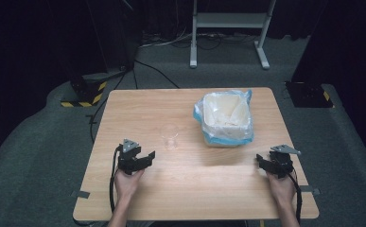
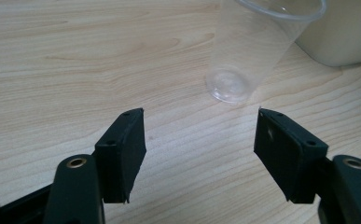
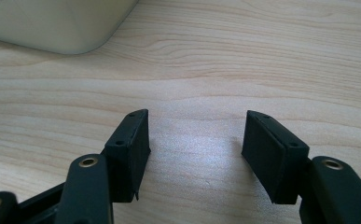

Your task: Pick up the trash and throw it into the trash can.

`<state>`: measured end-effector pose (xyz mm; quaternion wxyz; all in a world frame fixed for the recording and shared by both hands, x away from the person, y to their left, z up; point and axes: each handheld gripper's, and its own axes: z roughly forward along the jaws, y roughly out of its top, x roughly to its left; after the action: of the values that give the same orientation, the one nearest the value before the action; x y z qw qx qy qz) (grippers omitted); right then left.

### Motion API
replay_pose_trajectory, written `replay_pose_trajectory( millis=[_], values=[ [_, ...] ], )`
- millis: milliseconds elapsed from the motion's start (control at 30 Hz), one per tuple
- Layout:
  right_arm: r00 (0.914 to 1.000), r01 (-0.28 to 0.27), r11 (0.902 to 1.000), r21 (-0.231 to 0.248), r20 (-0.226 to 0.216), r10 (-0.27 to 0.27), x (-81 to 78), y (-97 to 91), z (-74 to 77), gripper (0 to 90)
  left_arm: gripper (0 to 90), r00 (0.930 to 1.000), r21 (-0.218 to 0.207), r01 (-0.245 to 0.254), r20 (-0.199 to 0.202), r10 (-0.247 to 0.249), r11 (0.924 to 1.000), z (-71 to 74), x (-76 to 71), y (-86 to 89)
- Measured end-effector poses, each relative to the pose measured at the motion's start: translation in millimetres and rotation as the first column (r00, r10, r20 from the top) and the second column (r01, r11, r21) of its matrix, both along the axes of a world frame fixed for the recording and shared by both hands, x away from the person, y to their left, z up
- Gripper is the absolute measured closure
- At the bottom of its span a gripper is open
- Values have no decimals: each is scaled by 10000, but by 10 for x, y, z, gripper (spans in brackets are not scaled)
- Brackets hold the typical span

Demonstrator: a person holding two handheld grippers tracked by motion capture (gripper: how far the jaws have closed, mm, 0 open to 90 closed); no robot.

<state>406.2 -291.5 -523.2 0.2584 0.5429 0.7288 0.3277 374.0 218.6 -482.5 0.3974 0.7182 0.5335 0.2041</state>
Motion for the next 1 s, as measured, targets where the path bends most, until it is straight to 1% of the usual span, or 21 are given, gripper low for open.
replay_pose_trajectory(
  millis=[133,200,267,333,367,400,433,467,533,567,667,800,833,867,900,933,1000],
  values=[
    [10000,-13,10000,5,-12,13,0,1,0,399,341,10000,-136,62,-21,-62,9999,56,22,9],
    [10000,-16,10000,19,-23,16,0,2,0,388,344,9999,-300,89,54,-88,9995,91,35,18],
    [10000,-42,10000,30,-44,42,0,5,0,388,348,10000,-323,93,5,-93,9994,119,51,19],
    [10000,-41,10000,22,-32,41,0,4,-1,388,354,9999,-314,104,68,-102,9995,144,63,19],
    [10000,-39,10000,27,-35,39,0,4,0,388,360,9998,-337,90,162,-84,9994,183,82,11],
    [10000,-39,10000,27,-35,39,0,4,0,388,364,9998,-337,90,162,-84,9994,183,82,11],
    [10000,-43,10000,28,-40,43,0,4,0,388,367,9996,-427,88,258,-77,9990,225,102,5],
    [10000,-43,10000,28,-40,43,0,4,0,388,368,9996,-427,88,258,-77,9990,225,102,5],
    [10000,-43,10000,27,-32,43,0,4,-1,387,367,9995,-386,111,309,-99,9992,270,131,-7],
    [10000,-48,10000,27,-38,48,0,4,0,388,367,9993,-365,135,345,-122,9992,315,165,-21],
    [10000,-48,10000,27,-35,48,0,4,-1,387,366,9992,-307,163,365,-152,9994,356,206,-33],
    [10000,-51,10000,32,-46,51,0,4,0,386,365,9991,-392,363,249,-353,9986,410,319,-59],
    [10000,-58,10000,35,-48,58,0,5,0,384,367,9988,-323,441,210,-434,9985,425,370,-76],
    [10000,-58,10000,35,-48,58,0,5,0,384,367,9988,-323,441,210,-434,9985,425,370,-76],
    [10000,-56,10000,37,-50,57,0,5,0,384,370,9988,-317,460,192,-454,9984,435,416,-102],
    [10000,-56,10000,37,-50,57,0,5,0,384,372,9988,-317,460,192,-454,9984,435,416,-102],
    [10000,-73,10000,19,-35,73,1,3,-1,384,376,9987,-168,487,165,-485,9987,451,462,-127]
  ],
)
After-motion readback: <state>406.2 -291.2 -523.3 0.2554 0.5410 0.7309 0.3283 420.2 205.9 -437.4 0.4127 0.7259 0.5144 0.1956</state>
